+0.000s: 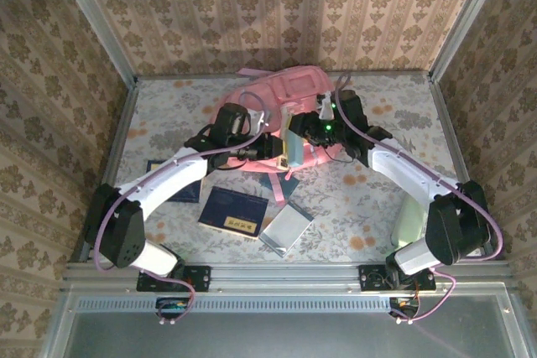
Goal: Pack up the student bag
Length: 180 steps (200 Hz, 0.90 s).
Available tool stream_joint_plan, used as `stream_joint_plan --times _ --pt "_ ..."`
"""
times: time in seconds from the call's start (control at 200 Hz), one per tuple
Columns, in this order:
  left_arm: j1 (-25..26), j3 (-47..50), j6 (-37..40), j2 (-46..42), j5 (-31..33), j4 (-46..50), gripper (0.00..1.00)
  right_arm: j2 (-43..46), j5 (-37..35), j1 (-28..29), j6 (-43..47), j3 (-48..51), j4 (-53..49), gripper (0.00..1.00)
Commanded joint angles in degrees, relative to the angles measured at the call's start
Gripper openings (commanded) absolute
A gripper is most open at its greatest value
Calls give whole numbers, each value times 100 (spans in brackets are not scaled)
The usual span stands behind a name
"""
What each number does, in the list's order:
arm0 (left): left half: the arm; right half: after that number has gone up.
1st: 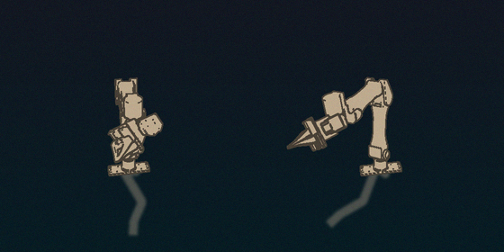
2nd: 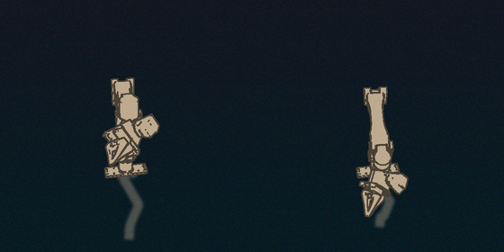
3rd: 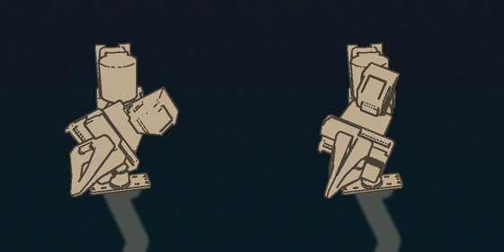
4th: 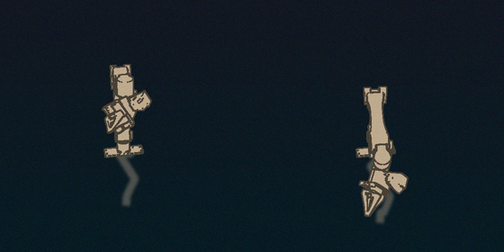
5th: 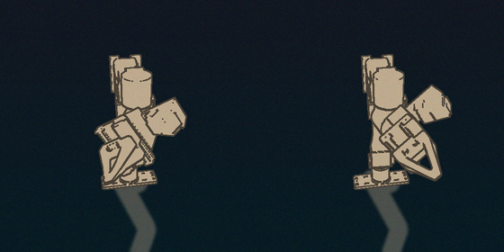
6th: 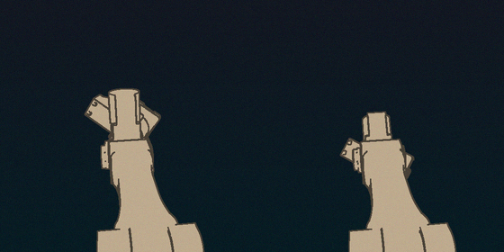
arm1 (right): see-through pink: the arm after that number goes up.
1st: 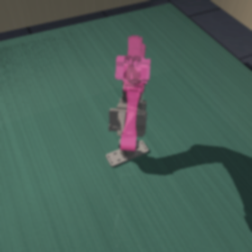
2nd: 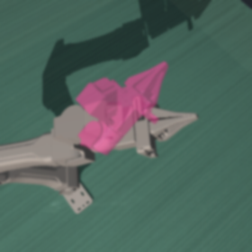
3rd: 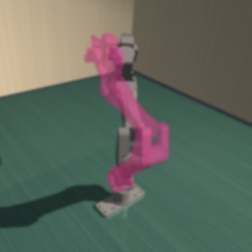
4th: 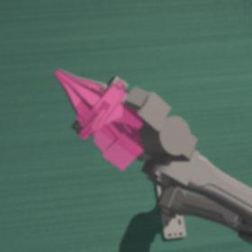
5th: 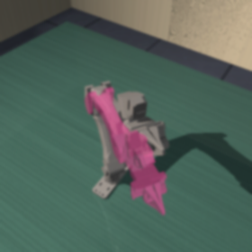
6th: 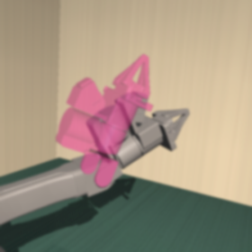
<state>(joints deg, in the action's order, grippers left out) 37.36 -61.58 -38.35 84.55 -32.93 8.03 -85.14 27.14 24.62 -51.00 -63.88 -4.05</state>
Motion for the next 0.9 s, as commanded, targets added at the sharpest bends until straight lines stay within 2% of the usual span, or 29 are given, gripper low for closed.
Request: stream_joint_plan --times 0.0,0.11,0.28,0.33,0.39,0.465,0.56,0.695,0.895 --pt "-16 -19 18 -113 -247 -311 7 -88 59 178 30 -300 73 12" --pt "-125 148 -147 -204 -319 -511 0 -158 -79 268 65 -387 16 17" --pt "-470 574 -392 -563 -346 -767 0 -275 -460 387 450 -748 -498 63" --pt "-641 683 -347 -748 -346 -693 0 -308 -649 414 682 -912 -747 72" --pt "-880 825 -305 -999 -339 -522 0 -382 -812 434 983 -1128 -1028 77" --pt "-1219 970 -194 -1322 -267 -233 0 -530 -1077 473 1375 -1457 -1367 78" --pt "-1549 957 182 -1734 96 574 0 -894 -1395 500 1943 -1964 -1810 76" --pt "-2092 1024 488 -2468 608 1431 0 -1736 -1320 500 2432 -2895 -2307 72" --pt "-3190 1210 732 -3561 1005 2137 0 -3103 -1173 613 2656 -4572 -3130 49"
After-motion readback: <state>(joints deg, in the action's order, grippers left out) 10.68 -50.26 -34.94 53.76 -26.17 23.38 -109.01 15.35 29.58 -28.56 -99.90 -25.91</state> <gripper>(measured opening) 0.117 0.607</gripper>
